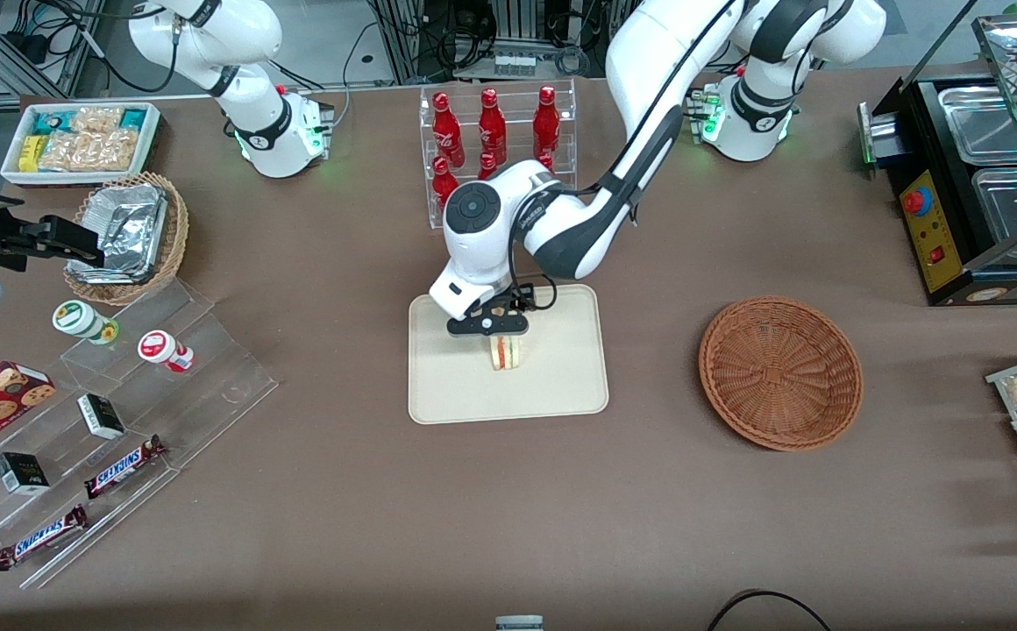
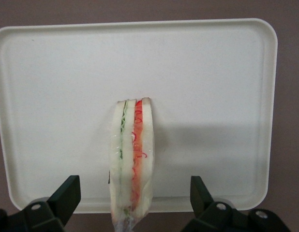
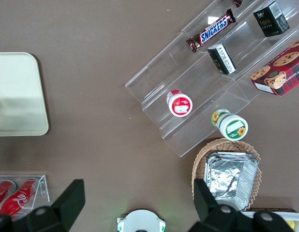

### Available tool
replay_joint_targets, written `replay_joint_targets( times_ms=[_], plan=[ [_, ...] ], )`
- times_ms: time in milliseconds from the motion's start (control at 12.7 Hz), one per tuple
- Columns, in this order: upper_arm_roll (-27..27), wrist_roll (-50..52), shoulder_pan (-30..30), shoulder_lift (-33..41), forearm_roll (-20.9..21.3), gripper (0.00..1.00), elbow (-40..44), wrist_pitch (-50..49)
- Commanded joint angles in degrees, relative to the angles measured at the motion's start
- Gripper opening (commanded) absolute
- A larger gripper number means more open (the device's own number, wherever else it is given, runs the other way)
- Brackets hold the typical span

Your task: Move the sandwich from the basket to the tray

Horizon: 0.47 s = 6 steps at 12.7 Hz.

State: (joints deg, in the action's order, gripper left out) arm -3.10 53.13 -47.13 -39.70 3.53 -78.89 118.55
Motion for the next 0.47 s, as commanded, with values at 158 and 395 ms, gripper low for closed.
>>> replay_joint_targets(
  times_ms=[158,395],
  plan=[
    [6.3,0.0,-0.1,9.5,0.0,1.0,-1.3,-8.3],
    [11.7,-0.4,0.0,14.8,-1.0,1.0,-1.8,-14.7]
  ],
)
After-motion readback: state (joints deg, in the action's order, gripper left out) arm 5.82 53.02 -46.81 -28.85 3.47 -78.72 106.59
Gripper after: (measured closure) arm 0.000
